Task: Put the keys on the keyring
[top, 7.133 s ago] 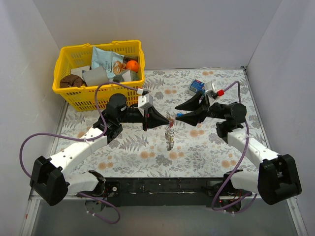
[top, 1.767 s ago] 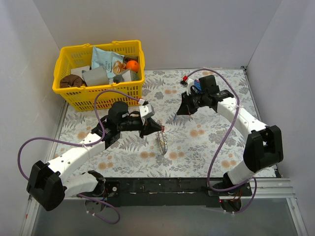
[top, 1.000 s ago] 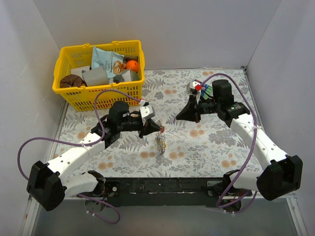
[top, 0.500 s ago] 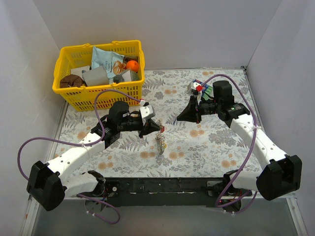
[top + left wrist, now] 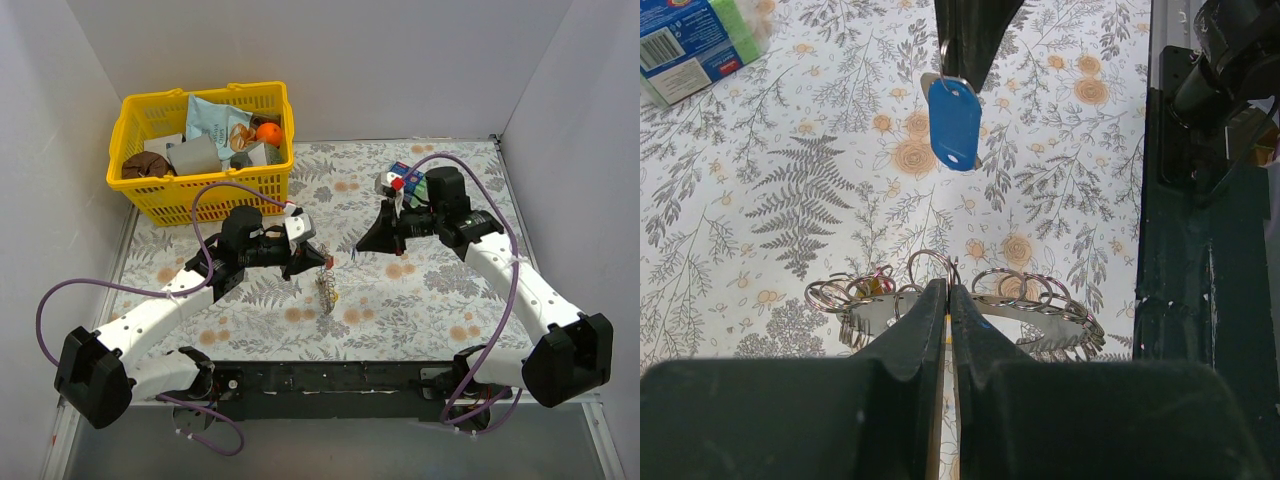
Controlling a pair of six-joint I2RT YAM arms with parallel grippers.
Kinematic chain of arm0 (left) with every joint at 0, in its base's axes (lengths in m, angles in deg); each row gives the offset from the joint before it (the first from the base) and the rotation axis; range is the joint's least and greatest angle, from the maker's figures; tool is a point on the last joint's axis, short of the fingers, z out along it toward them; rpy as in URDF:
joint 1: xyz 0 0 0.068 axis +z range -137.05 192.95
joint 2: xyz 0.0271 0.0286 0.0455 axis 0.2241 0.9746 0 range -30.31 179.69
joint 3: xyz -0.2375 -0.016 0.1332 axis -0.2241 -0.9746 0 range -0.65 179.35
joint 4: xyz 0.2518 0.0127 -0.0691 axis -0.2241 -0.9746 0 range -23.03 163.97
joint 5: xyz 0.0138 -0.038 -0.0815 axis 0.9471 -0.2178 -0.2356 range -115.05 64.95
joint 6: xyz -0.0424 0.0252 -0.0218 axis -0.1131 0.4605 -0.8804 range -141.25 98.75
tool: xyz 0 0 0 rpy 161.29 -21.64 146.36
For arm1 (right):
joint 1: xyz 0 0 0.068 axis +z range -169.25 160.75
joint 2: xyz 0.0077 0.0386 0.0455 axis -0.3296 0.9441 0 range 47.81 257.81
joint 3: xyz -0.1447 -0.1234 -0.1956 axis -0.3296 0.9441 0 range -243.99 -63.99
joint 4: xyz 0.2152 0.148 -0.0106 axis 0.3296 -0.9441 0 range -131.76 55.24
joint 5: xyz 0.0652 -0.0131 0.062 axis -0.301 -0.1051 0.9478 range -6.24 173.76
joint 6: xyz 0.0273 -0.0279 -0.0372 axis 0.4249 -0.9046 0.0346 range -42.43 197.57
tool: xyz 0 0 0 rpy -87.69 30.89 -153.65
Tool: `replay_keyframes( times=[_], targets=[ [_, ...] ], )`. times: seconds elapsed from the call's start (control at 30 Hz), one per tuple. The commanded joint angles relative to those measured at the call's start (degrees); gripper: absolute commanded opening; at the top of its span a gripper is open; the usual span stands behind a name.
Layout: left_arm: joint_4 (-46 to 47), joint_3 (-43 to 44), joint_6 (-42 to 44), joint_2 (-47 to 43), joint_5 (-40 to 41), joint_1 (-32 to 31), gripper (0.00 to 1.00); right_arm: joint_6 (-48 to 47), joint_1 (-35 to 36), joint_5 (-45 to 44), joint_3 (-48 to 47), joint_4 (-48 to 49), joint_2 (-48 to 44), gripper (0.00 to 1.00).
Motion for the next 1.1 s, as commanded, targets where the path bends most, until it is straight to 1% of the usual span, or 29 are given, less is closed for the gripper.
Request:
replay_keyframes(
  times=[0.0,0.2,0.6,1.07],
  targets=[
    [1.88,2.87,0.78,-0.37,-0.37,-0.14,0.0,-2.02,2.56,-1.34,-2.66,-1.83,0.56,0.01],
    [2.14,3.04,0.69,-0.2,-0.46,-0.14,0.0,-4.93,5.81,-3.54,-4.77,-6.4,2.76,0.01],
    [3.02,3.05,0.08,0.24,-0.99,-0.22,0.0,-5.19,10.3,-4.16,-5.82,-6.31,5.13,0.01],
    [3.11,2.87,-0.27,-0.02,-1.78,-0.14,0.0,-5.98,11.18,-5.47,-7.93,-5.7,7.33,0.01]
  ],
)
